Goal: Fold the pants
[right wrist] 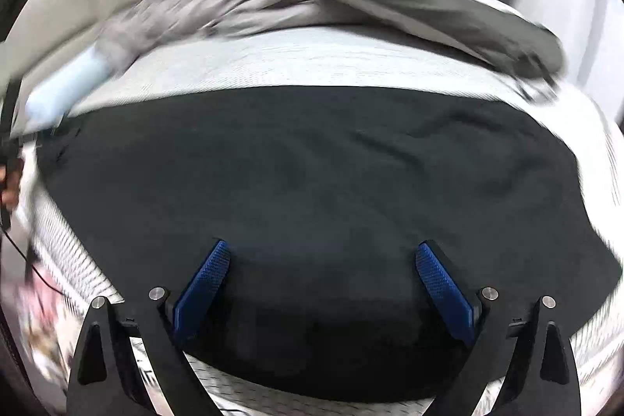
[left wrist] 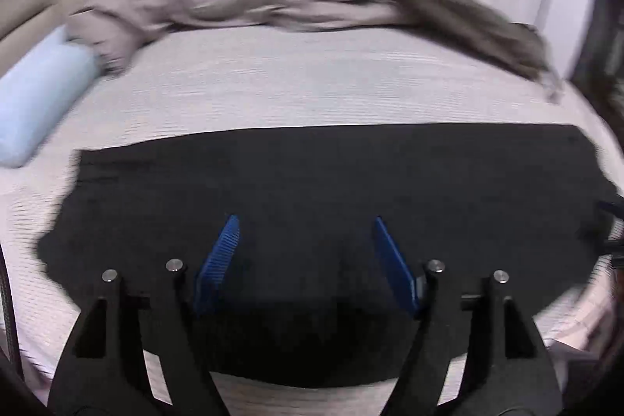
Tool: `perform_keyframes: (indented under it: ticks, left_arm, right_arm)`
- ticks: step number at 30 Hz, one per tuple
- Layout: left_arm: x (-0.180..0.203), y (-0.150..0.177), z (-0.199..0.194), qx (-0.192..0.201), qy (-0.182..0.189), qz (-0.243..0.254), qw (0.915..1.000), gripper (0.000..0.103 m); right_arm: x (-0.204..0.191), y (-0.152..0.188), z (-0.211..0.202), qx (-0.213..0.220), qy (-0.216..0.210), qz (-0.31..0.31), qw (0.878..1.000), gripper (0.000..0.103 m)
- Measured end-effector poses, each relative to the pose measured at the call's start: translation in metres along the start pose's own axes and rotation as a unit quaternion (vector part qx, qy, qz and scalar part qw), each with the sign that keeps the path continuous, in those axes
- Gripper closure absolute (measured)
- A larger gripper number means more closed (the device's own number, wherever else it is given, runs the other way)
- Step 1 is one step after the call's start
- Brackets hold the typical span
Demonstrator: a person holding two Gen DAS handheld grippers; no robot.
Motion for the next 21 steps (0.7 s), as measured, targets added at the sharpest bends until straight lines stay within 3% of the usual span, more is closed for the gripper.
perform_keyframes:
  ticks: [2, 4, 8, 11, 13, 15, 17, 21]
  left_arm:
    - [0.05, 0.006, -0.008, 0.005, 0.034, 0.024, 0.9991, 0.021]
    - [0.089, 0.015, -0.008, 0.004, 0.044, 0.048, 0.9979, 0.02]
    - [0.15, 0.052, 0.01, -0.042, 0.048, 0.114, 0.9914, 0.02]
    - [0.157, 0.059, 0.015, -0.038, 0.052, 0.113, 0.9915, 0.017]
    - [0.153, 0.058, 0.019, -0.041, 0.059, 0.1, 0.9924, 0.017]
    - [0.14, 0.055, 0.024, -0.042, 0.043, 0.095, 0.9937, 0.01]
    - [0.131, 0.053, 0.029, -0.047, 0.039, 0.086, 0.9944, 0.01]
    - [0.121, 0.039, 0.024, -0.043, 0.044, 0.077, 0.9952, 0.012]
  right_arm:
    - [-0.013, 0.001, 0.018, -0.041, 0.015, -0.055, 0.997, 0.005]
    - [-0.016, 0.005, 0.032, -0.069, 0.029, -0.109, 0.991, 0.005]
    - [0.017, 0.009, 0.021, -0.053, 0.038, -0.086, 0.994, 0.005]
    - [0.072, 0.018, 0.0, -0.043, 0.093, -0.043, 0.994, 0.005]
    - [0.127, 0.032, -0.017, -0.029, 0.146, 0.007, 0.989, 0.003]
    - [0.169, 0.045, -0.025, -0.018, 0.178, 0.063, 0.982, 0.002]
    - [0.187, 0.048, -0.031, 0.009, 0.172, 0.099, 0.98, 0.002]
    - [0.173, 0.029, -0.044, 0.034, 0.171, 0.097, 0.98, 0.002]
Point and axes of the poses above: each gripper's, at about its wrist camera, not at the fingertips, and z roughly the way its jaws point, x to its right, y to its underside, the point moved 10 cm from there along z, roughly the way its jaws point, and after that the axes turned 7 degrees about -y, right-handed, at the moved point
